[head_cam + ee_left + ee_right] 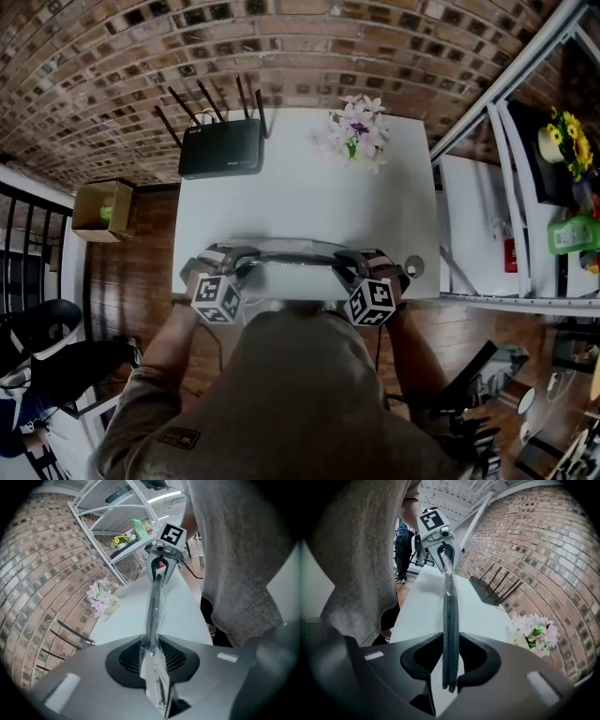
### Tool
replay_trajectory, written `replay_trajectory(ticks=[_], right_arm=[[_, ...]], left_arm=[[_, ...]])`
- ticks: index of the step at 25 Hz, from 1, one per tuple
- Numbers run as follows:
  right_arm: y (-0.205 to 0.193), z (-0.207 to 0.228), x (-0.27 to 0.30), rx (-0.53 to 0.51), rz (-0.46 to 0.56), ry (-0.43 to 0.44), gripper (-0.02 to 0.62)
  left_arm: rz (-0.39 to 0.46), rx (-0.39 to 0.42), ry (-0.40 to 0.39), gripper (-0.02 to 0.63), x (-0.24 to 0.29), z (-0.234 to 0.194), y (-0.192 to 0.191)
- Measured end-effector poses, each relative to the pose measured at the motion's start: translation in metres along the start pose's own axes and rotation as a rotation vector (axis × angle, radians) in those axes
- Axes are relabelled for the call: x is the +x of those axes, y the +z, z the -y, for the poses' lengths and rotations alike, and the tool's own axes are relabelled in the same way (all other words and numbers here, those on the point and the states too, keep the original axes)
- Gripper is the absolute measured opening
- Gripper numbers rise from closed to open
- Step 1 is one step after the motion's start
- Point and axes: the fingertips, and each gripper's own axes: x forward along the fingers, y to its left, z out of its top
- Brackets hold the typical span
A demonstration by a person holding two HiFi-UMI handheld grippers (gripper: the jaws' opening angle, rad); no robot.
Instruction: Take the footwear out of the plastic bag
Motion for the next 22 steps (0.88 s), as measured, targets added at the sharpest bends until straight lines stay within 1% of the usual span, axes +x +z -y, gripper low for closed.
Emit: replay_trajectory(ticks=[3,6,13,19,22], right_arm=[[-0.011,0.004,-0.006,0.026,-0.023,-0.028,0.118],[-0.020,0.008,-0.011,0.050,-0.045,-0.055,0.117],[-0.046,0.017,-0.024,0.124,-0.101,-0.125,0.116],[-0.072,0.026,-0.037,0.187,-0.171,-0.223,0.117],[-0.079,0.025,-0.041,0.210,-0.198,-0.255,0.117]], left_arm=[[-0.014,-0.010,0.025,0.023,-0.002,-0.006,-0.010],[-0.023,-0.018,0.041,0.003,-0.002,-0.010,-0.017],[-0.042,-0.035,0.045,0.002,0.002,-0.012,-0.033],[-0.066,-0.046,0.054,0.002,0.004,-0.010,-0.051],[-0.078,-0.042,0.053,0.002,0.005,-0.006,-0.058]])
